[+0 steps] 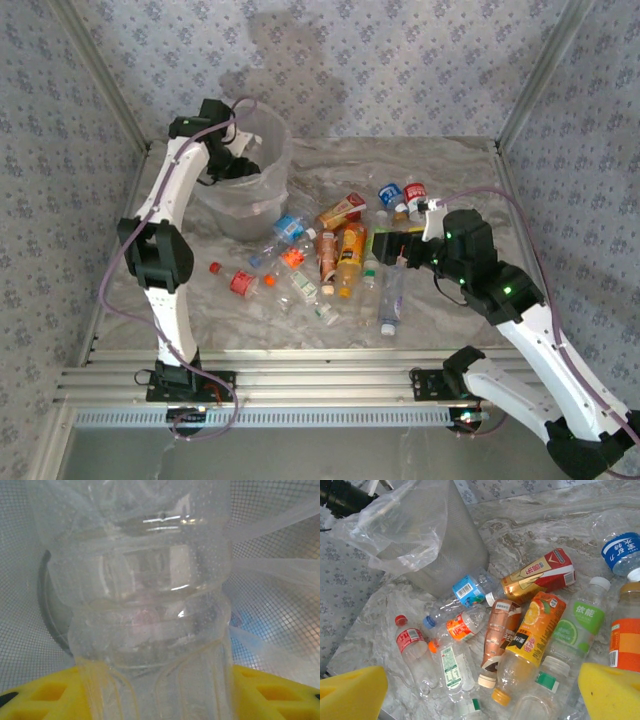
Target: Put the plastic bottles in the bin
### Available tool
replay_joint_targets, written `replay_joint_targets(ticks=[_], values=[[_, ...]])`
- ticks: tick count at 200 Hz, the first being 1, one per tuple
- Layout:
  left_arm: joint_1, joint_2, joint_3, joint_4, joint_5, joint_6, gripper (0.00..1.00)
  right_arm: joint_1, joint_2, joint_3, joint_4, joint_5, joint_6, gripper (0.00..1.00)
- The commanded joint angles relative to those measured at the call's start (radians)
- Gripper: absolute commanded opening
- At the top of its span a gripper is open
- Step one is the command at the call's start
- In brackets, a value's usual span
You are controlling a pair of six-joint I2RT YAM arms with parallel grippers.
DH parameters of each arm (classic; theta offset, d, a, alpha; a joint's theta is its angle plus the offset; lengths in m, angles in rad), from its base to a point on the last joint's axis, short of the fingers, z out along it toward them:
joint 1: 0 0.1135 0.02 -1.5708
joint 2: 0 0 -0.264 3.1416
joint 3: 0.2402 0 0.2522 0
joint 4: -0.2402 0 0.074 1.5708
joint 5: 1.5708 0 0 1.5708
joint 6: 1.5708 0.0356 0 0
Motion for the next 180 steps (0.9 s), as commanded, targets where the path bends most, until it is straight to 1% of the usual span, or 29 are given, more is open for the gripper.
replay_joint_targets(ticks=[1, 63, 101, 180], values=[[-0.001, 0.037, -0.013, -0.005, 0.023, -0.013, 0.58, -0.002, -0.007, -0.013, -0.026, 0.025, 0.018, 1.00], [-0.017, 0.060, -0.051, 0.032, 0.005, -0.027, 0.59, -0.004, -0.004, -0.028, -0.029, 0.021, 0.026, 1.00], [-0.020, 0.064, -0.045, 0.032, 0.001, -0.036, 0.67, -0.003, 0.001, -0.036, -0.028, 0.021, 0.027, 1.00], [-0.020, 0.045, -0.006, 0.005, 0.014, -0.047, 0.78, -0.004, 0.007, -0.035, -0.036, 0.019, 0.026, 1.00]])
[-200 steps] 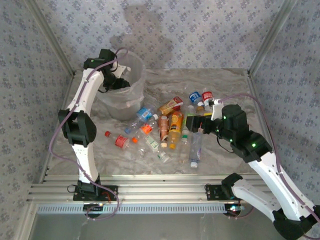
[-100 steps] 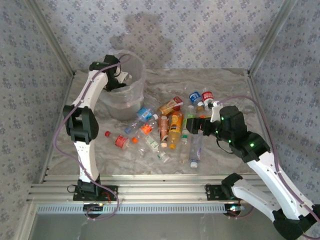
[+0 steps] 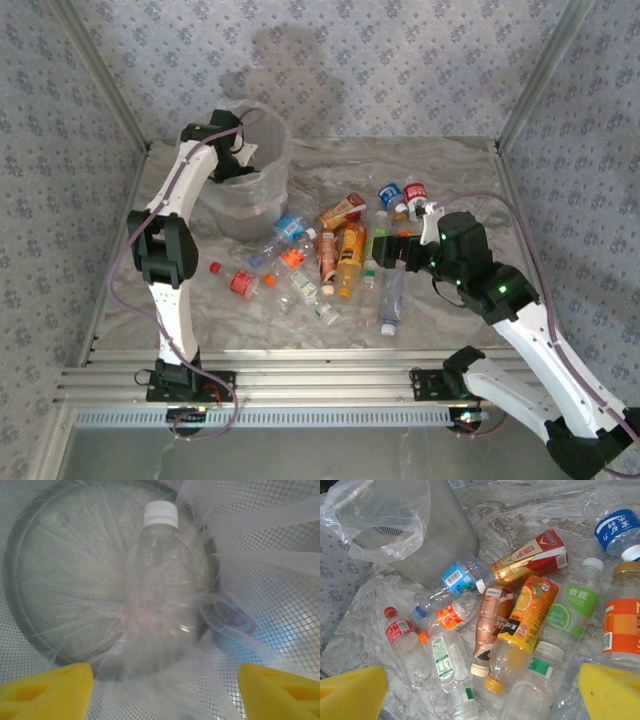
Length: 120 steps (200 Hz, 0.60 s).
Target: Put the plastic bottles in the bin
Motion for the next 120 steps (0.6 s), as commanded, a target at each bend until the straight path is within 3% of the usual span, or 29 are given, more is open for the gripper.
replay_joint_targets(ticks=[1, 120], values=[[-0.005, -0.005, 0.047, -0.026, 0.016, -0.006, 0.78, -0.003, 0.000, -0.006, -0.016, 0.010, 0.008, 1.00], [-0.005, -0.199, 0.093, 0.030, 0.024, -0.114, 0.82, -0.021, -0.004, -0.002, -0.024, 0.081, 0.008, 0.96]])
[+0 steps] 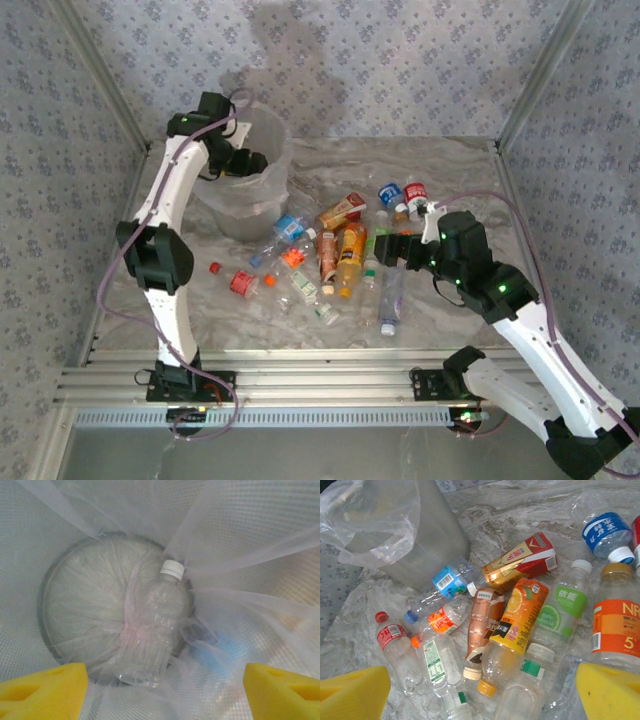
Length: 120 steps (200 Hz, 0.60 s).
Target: Put the plastic bottles in the bin
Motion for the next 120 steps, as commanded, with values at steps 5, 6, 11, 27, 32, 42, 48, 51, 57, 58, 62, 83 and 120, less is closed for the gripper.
replay_joint_targets(ticks=[5, 6, 11, 27, 32, 42, 48, 51, 57, 58, 62, 83, 120], values=[[-0.004, -0.119, -0.008, 0.036, 0.008, -0.046, 0.82, -0.014, -0.007, -0.002, -0.021, 0.039, 0.005, 0.96], [-0.005, -0.122, -0.011, 0.039, 0.008, -0.047, 0.82, -0.014, -0.007, -0.002, -0.020, 0.039, 0.003, 0.96], [-0.004, -0.142, -0.025, 0.055, 0.007, -0.050, 0.83, -0.018, -0.006, -0.002, -0.020, 0.031, -0.003, 0.95], [-0.005, -0.214, -0.091, 0.120, 0.006, -0.073, 0.85, -0.024, -0.002, 0.003, -0.029, 0.020, -0.022, 0.95], [-0.005, -0.241, -0.116, 0.148, 0.012, -0.078, 0.86, -0.028, -0.001, 0.006, -0.034, 0.021, -0.030, 0.95], [-0.007, -0.304, -0.177, 0.211, 0.023, -0.098, 0.87, -0.036, 0.002, 0.010, -0.046, 0.019, -0.043, 0.95], [-0.008, -0.340, -0.219, 0.252, 0.031, -0.110, 0.88, -0.043, 0.005, 0.011, -0.050, 0.017, -0.050, 0.95], [-0.010, -0.361, -0.247, 0.272, 0.035, -0.114, 0.89, -0.047, 0.006, 0.010, -0.053, 0.016, -0.054, 0.95], [-0.015, -0.401, -0.291, 0.312, 0.040, -0.121, 0.92, -0.056, 0.010, 0.011, -0.060, 0.013, -0.062, 0.94], [-0.016, -0.408, -0.298, 0.318, 0.041, -0.122, 0.92, -0.057, 0.011, 0.011, -0.062, 0.012, -0.062, 0.94], [-0.021, -0.433, -0.326, 0.341, 0.042, -0.124, 0.94, -0.062, 0.015, 0.013, -0.068, 0.011, -0.064, 0.94], [-0.062, -0.571, -0.466, 0.458, 0.056, -0.131, 1.00, -0.091, 0.031, 0.009, -0.095, 0.012, -0.067, 0.91], [-0.175, -0.797, -0.711, 0.693, 0.183, -0.118, 1.00, -0.166, 0.080, -0.002, -0.125, -0.040, -0.079, 0.81]])
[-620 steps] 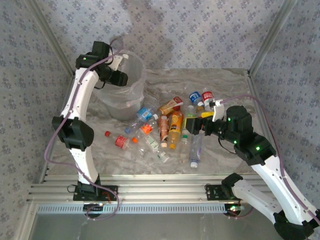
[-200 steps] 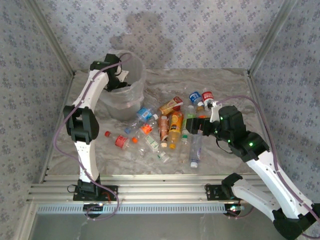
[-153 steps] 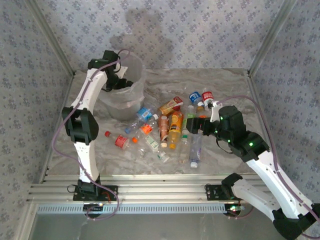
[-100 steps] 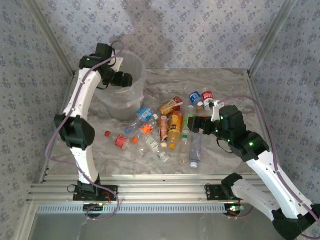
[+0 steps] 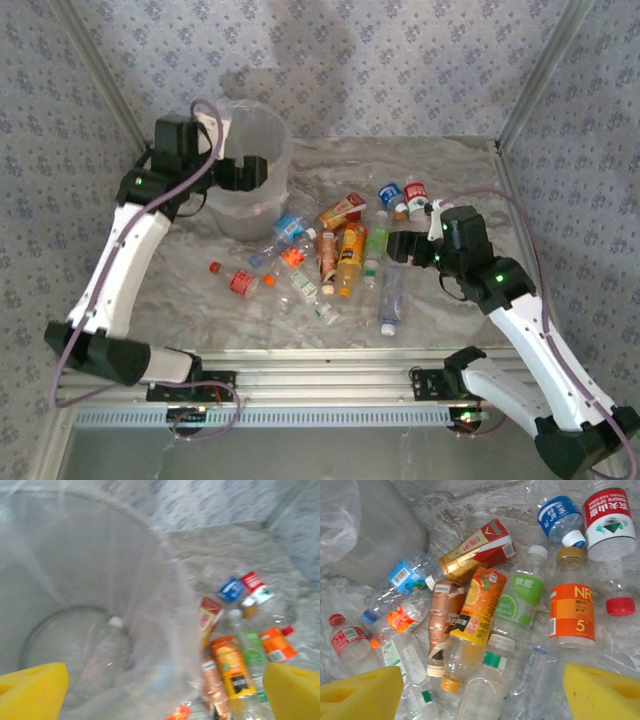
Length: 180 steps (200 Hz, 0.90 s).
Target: Put the plastic bottles in the bin
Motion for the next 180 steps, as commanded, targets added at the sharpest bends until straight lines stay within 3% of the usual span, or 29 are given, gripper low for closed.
replay_joint_targets(ticks=[1, 30, 70, 112, 180], values=[[-0.069, -0.121, -0.120, 0.230, 0.121, -0.002, 1.00, -0.045, 0.030, -0.003, -0.052, -0.044, -0.025, 0.81], [-0.196, -0.229, -0.281, 0.380, 0.159, -0.018, 1.00, -0.097, 0.103, 0.013, -0.067, -0.072, -0.053, 0.77], [-0.314, -0.228, -0.413, 0.444, 0.174, -0.030, 1.00, -0.143, 0.229, 0.023, -0.036, -0.065, -0.090, 0.76], [-0.375, -0.208, -0.417, 0.408, 0.163, -0.017, 1.00, -0.177, 0.403, 0.045, 0.003, -0.071, -0.193, 0.78], [-0.398, -0.157, -0.405, 0.377, 0.162, -0.024, 1.00, -0.178, 0.593, 0.045, 0.088, 0.041, -0.251, 0.85]])
